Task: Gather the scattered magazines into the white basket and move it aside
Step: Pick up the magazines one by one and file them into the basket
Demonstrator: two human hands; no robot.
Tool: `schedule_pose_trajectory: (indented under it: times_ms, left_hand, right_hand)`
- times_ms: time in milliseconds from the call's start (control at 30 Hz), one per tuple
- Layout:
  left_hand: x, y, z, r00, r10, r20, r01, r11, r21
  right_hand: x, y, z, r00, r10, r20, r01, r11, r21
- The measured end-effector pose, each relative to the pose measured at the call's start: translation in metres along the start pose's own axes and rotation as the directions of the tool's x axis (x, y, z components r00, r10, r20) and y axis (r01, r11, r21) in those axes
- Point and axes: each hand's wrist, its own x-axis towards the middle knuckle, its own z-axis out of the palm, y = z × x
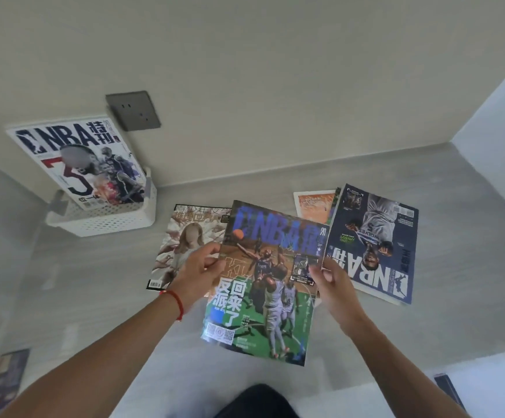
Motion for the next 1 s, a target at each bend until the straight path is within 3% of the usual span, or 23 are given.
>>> schedule_pose_trajectory:
  times_ms: [67, 167, 367, 633, 800, 933, 1000]
  left_hand:
    - [-0.007, 0.002, -0.029, 0.998, -0.001, -0.06, -0.002, 0.999, -0.045]
    - [-0.019, 0.001, -0.07, 0.993, 0.029, -0.116, -0.035, 0.998, -0.053]
    - [-0.034, -0.008, -0.159, 0.983, 0.022, -0.181, -0.042, 0.993, -0.11]
    - [-0.033, -0.011, -0.278, 0.954, 0.088, -0.286, -0.128, 0.984, -0.125]
    - [-0.012, 0.005, -0.348, 0.834, 0.247, -0.493, -0.282, 0.959, 0.004]
    - [0.014, 0.018, -0.391, 0.687, 0.311, -0.657, -0.212, 0.95, 0.229]
    - [0.025, 0.023, -0.406, 0.649, 0.328, -0.686, -0.206, 0.944, 0.256]
  right_hand:
    - [0.007, -0.02, 0.015, 0.993, 0.022, 0.114, -0.032, 0.995, 0.09]
    - [0.021, -0.048, 0.043, 0.98, 0.006, 0.2, -0.022, 0.997, 0.079]
    - [0.036, -0.113, 0.125, 0.96, -0.161, 0.229, 0.178, 0.982, -0.057]
    - [0.042, -0.22, 0.223, 0.915, -0.334, 0.228, 0.389, 0.881, -0.269]
    - [0.05, -0.288, 0.284, 0.847, -0.514, 0.135, 0.527, 0.779, -0.339]
    - [0.06, -0.326, 0.323, 0.817, -0.57, 0.085, 0.566, 0.765, -0.309]
    - [0.066, -0.335, 0.337, 0.798, -0.6, 0.061, 0.586, 0.748, -0.311]
